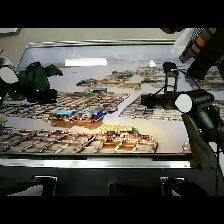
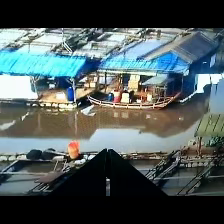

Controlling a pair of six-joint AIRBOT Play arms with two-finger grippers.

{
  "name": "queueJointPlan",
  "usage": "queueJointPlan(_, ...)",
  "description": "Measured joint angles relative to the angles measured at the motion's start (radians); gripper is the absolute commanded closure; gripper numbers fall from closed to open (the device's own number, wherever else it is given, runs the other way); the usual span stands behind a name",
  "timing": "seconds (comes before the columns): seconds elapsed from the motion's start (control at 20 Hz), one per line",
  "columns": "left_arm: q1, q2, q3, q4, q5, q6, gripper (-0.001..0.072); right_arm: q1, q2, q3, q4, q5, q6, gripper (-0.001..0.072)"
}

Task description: Fold the clothes and pants, and hang the long-sleeved shirts on hangers.

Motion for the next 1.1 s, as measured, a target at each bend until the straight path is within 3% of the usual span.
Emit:
queueJointPlan(1.0,0.000,-0.007,0.000,0.000,0.019,0.000,0.0687,0.000,0.000,0.000,-0.003,0.000,0.000,0.0597)
queueJointPlan(1.05,0.000,-0.010,0.000,-0.001,0.021,0.000,0.0676,0.000,0.000,0.000,-0.002,0.000,0.000,0.0597)
queueJointPlan(1.1,0.000,-0.013,0.000,-0.002,0.026,0.000,0.0532,0.000,0.000,0.000,-0.002,0.000,0.000,0.0597)
